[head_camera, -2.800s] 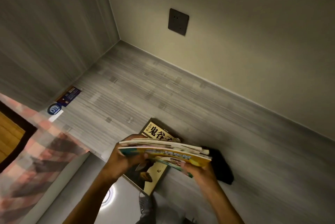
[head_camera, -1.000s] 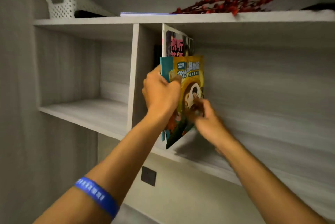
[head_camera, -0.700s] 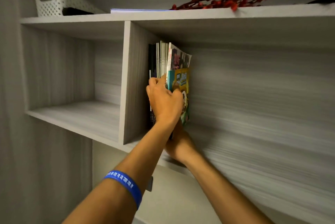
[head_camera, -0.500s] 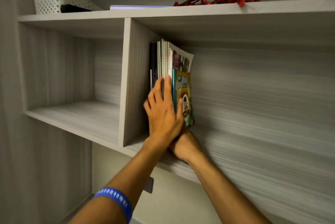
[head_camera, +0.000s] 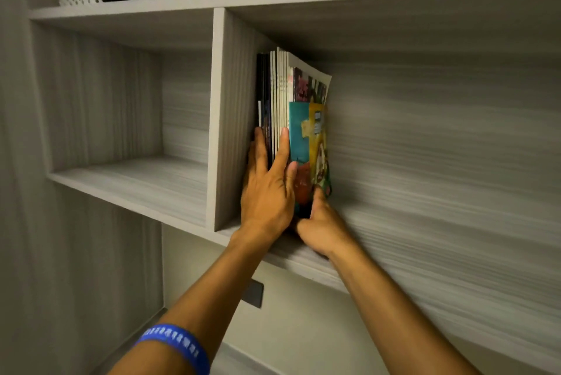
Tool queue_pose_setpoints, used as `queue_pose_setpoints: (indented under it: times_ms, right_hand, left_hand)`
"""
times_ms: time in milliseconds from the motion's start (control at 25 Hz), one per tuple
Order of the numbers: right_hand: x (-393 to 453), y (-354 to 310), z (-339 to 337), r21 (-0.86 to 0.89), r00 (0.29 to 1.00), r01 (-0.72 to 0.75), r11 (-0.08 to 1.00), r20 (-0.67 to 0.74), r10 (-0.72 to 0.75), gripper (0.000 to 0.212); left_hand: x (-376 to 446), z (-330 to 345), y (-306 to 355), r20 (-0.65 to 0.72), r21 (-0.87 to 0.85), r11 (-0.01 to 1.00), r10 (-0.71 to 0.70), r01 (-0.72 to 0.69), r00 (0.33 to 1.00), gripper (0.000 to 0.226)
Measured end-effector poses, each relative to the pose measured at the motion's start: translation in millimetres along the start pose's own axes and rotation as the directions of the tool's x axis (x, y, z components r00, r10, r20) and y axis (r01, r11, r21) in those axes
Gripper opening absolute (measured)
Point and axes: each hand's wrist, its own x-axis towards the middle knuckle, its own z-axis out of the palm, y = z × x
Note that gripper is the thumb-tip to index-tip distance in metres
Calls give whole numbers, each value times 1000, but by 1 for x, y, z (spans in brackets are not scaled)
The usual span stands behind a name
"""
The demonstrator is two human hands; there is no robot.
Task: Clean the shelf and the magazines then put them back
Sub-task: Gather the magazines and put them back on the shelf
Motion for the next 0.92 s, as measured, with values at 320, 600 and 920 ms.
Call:
queue_pose_setpoints:
  times_ms: [320,600,920]
  right_hand:
    - [-43,-13,-11,-236,996,93,967,6,-94,49]
    - [-144,24,51,-308,755,496,812,-310,-579,53]
    - [-311,275,246,-92,764,-553,828,340,547,54]
  left_hand:
    - [-36,-19,-7,61,-109,993,-30,37,998,61]
    - [-169,-32,-42,30,-179,981,-73,77,997,57]
    - [-471,-56,-179,383,273,570,-803,775,456,47]
